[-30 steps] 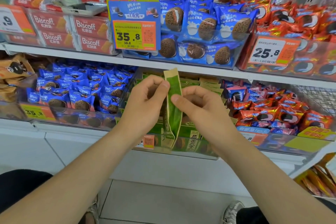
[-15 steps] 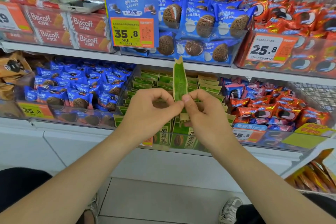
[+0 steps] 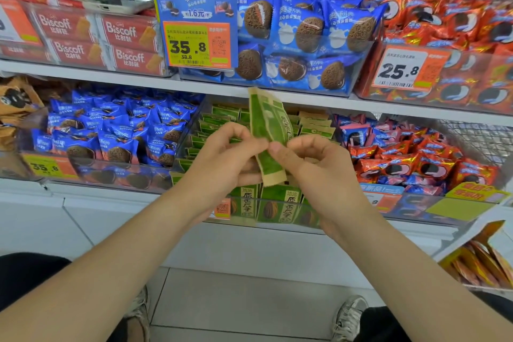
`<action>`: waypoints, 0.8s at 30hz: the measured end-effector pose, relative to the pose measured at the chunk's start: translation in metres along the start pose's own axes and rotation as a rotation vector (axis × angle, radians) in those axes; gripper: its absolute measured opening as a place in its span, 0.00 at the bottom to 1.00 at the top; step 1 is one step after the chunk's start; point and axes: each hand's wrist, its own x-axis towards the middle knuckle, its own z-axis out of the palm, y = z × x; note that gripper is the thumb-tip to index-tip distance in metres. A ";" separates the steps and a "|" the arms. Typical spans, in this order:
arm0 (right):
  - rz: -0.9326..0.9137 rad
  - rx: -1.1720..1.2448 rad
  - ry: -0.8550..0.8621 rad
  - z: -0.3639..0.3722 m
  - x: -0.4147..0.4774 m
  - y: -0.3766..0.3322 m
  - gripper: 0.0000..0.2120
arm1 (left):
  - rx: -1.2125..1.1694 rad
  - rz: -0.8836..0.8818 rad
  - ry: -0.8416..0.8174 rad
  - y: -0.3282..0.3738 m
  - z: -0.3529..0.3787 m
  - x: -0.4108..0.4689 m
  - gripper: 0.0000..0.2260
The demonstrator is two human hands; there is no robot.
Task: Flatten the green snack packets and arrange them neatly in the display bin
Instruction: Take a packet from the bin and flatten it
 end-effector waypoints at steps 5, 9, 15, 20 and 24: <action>-0.203 -0.245 0.036 0.001 0.002 0.004 0.32 | 0.029 -0.044 0.008 -0.006 -0.001 0.002 0.12; 0.186 0.245 -0.015 -0.002 0.006 -0.002 0.12 | -0.009 -0.068 0.011 -0.005 -0.005 0.004 0.12; 0.241 0.372 -0.195 -0.009 0.007 0.001 0.16 | -0.119 -0.018 0.060 0.000 -0.009 0.004 0.11; 0.147 0.289 -0.148 -0.005 0.001 0.004 0.09 | 0.090 0.071 0.268 -0.009 -0.010 0.005 0.12; -0.135 -0.029 0.006 0.001 0.002 0.011 0.07 | 0.350 0.118 0.149 -0.008 -0.006 0.001 0.17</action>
